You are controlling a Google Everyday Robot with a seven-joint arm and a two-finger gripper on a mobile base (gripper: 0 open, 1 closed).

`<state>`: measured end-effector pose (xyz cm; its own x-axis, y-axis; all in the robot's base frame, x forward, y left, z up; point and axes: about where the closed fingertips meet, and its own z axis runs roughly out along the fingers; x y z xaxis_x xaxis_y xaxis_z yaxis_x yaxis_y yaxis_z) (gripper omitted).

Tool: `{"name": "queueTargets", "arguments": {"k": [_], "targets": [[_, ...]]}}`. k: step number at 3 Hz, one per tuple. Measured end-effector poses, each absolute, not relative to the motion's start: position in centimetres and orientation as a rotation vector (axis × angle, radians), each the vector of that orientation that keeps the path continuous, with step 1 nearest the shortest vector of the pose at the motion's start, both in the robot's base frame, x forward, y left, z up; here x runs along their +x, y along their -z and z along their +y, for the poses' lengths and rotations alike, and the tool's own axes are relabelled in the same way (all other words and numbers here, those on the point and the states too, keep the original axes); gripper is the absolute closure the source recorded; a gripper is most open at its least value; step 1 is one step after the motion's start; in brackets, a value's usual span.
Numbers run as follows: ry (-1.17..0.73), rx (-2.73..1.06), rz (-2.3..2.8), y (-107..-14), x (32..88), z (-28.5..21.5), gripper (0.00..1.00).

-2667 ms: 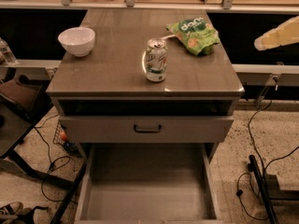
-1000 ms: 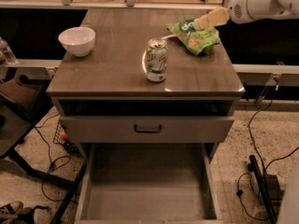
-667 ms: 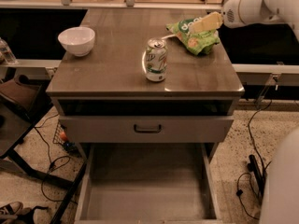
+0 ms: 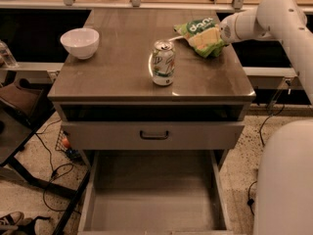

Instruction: Pick green rice chip bag

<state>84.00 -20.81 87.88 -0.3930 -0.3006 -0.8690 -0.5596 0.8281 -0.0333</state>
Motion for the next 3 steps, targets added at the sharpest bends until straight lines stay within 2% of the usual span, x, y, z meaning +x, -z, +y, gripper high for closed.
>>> {"name": "queueTargets", "arguments": {"k": [2,3], "targets": [[-0.388,-0.637,2.010,-85.84,84.12,-18.56,0.48],[-0.392,-0.640,2.012,-85.65,84.19,-18.27,0.79]]}}
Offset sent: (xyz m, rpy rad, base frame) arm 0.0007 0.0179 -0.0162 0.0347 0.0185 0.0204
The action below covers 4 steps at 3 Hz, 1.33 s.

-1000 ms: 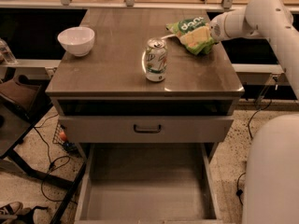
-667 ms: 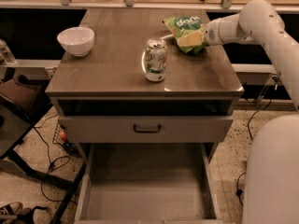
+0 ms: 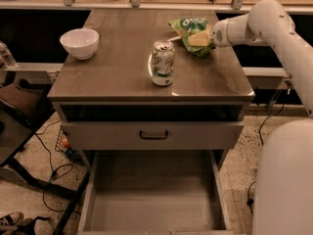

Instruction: Pick green rice chip bag

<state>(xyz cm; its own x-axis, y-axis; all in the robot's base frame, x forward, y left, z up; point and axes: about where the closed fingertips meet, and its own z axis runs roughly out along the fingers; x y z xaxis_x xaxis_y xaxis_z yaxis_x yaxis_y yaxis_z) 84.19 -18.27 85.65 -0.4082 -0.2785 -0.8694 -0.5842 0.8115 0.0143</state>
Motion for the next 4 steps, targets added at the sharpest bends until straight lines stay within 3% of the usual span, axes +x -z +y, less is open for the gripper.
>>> {"name": "queueTargets", "arguments": {"k": [1,2,4], "targets": [[-0.392,-0.640,2.012,-86.2,84.2,-18.3,1.00],[-0.392,-0.640,2.012,-86.2,84.2,-18.3,1.00],[-0.259,-0.687,1.966,-95.4,83.2,-20.5,1.00]]}}
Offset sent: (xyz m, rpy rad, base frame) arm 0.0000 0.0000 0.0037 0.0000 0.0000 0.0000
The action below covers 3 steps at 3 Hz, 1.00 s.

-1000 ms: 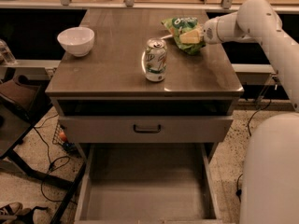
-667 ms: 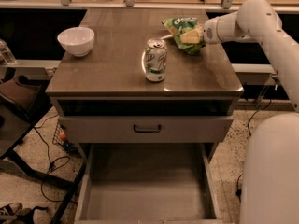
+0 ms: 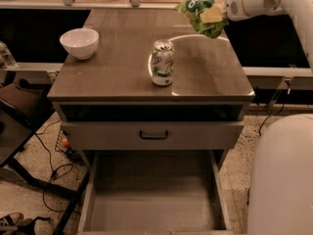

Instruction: Pick green rice chip bag

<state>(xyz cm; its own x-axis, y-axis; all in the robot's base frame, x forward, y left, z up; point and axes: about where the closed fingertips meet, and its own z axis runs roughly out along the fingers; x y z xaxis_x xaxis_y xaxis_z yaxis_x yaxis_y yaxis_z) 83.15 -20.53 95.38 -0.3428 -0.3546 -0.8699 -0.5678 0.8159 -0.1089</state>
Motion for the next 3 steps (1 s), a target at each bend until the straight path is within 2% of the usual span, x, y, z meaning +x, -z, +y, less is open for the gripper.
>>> {"name": "queueTargets", "arguments": {"k": [3], "targets": [[-0.213,-0.645,1.838,-108.3,78.7,-22.4,1.00]]}}
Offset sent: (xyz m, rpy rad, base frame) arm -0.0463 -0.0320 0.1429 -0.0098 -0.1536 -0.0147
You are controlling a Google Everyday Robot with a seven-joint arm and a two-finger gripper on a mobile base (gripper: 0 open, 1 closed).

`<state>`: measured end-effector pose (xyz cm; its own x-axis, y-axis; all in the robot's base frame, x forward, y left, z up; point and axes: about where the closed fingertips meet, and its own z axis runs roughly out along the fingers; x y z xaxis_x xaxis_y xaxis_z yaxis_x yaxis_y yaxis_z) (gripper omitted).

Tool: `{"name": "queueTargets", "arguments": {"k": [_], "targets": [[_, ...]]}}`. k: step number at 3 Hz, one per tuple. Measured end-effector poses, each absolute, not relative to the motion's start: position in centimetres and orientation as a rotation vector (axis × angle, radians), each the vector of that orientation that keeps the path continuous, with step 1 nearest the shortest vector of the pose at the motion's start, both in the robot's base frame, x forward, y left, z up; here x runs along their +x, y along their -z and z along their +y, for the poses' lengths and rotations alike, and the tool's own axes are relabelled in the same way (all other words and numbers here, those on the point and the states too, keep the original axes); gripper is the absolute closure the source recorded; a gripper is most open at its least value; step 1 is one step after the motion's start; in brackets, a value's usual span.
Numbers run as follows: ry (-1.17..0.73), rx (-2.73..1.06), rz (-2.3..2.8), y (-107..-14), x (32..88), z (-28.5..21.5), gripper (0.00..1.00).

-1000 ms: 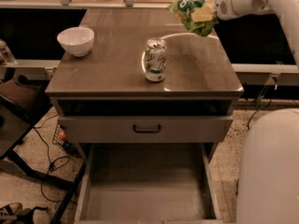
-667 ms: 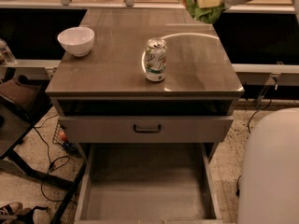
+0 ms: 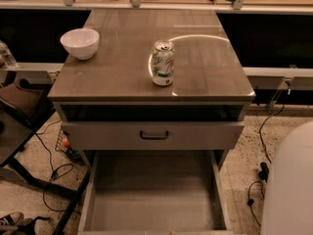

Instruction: Pick green rice chip bag

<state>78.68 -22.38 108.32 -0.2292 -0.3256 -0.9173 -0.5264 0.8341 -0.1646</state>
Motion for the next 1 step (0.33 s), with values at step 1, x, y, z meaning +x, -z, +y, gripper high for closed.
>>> {"name": "queueTargets", "arguments": {"k": [1], "targets": [[-0.242,-0.623,1.809,-110.37,77.81,-22.33,1.00]]}}
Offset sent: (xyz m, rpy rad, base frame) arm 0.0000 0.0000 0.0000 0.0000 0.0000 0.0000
